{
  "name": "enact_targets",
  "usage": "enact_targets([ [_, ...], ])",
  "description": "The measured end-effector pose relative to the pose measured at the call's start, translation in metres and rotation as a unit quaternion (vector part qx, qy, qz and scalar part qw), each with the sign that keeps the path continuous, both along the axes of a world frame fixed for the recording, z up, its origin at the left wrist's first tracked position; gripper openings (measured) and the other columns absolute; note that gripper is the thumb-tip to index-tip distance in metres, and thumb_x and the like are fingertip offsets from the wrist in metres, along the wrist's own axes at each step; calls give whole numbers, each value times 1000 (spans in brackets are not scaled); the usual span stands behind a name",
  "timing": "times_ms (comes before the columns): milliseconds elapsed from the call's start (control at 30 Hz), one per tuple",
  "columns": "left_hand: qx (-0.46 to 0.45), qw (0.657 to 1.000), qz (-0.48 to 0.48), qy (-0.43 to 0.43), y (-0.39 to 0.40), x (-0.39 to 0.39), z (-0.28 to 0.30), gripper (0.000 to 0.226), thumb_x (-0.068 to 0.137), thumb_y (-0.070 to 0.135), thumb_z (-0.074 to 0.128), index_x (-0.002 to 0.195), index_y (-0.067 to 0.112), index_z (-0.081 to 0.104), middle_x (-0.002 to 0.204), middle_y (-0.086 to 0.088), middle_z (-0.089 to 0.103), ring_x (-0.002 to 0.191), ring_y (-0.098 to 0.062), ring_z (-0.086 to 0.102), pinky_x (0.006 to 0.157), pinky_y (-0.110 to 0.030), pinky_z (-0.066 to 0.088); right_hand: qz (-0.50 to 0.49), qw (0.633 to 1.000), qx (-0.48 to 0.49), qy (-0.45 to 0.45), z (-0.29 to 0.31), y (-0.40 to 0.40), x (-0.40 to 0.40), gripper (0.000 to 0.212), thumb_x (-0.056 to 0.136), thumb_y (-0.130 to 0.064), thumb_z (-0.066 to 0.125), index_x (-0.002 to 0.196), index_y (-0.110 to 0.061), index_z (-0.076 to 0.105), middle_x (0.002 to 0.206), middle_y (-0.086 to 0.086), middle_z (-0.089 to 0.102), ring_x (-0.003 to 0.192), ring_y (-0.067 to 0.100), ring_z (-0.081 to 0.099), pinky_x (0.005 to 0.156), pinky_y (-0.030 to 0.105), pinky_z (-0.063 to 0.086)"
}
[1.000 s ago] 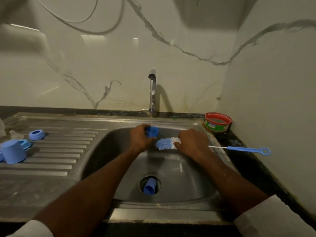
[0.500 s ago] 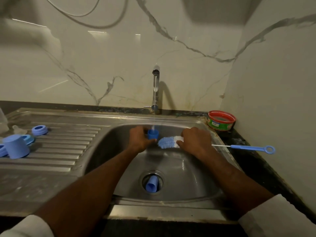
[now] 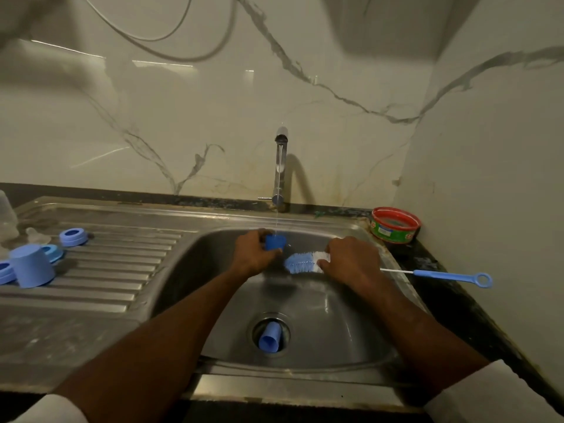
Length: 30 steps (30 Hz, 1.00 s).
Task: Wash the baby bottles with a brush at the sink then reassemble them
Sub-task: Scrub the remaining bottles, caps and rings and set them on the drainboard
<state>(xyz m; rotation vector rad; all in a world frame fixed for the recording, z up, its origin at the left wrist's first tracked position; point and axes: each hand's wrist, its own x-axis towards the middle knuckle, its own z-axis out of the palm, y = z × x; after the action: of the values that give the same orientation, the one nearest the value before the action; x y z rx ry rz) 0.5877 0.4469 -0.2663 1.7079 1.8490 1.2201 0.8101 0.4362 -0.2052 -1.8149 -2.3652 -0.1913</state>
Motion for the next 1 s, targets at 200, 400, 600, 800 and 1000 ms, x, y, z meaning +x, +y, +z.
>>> enact_targets([
  [200, -23, 989, -27, 141, -7, -12, 14, 69, 80, 22, 85, 140, 14, 51, 134, -8, 58, 119, -21, 58, 97, -31, 51, 3, 1000, 22, 5, 1, -2, 2, 38, 94, -53, 59, 119, -26, 67, 113, 2, 67, 100, 21, 65, 86, 38, 54],
  [400, -16, 974, 3, 226, -13, -24, 19, 52, 80, 29, 84, 123, 16, 58, 122, -6, 63, 105, -14, 60, 91, -30, 54, 11, 998, 52, 14, 6, -5, 0, 32, 93, -49, 61, 115, -27, 70, 109, 1, 69, 98, 21, 66, 84, 37, 54],
  [600, 60, 969, 23, 237, -14, -22, 22, 52, 89, 50, 71, 128, 17, 60, 117, -6, 67, 100, -14, 61, 88, -31, 53, 14, 995, 96, 26, 7, -7, -3, 30, 94, -48, 61, 113, -27, 69, 108, 0, 70, 96, 20, 66, 74, 33, 45],
  [800, 47, 969, 16, 243, -16, -23, 19, 49, 90, 55, 67, 122, 18, 64, 110, -3, 69, 87, -7, 57, 80, -24, 49, 15, 991, 124, 39, 10, -9, -3, 36, 95, -53, 55, 115, -27, 69, 109, 0, 70, 99, 21, 66, 75, 33, 45],
  [1000, 200, 962, 50, 180, -26, -22, 41, 45, 87, 62, 67, 113, 25, 64, 102, 6, 62, 87, -6, 56, 76, -23, 47, 11, 984, 166, 61, 18, -12, -6, 40, 94, -58, 55, 117, -30, 69, 106, 0, 71, 94, 20, 67, 79, 36, 51],
])
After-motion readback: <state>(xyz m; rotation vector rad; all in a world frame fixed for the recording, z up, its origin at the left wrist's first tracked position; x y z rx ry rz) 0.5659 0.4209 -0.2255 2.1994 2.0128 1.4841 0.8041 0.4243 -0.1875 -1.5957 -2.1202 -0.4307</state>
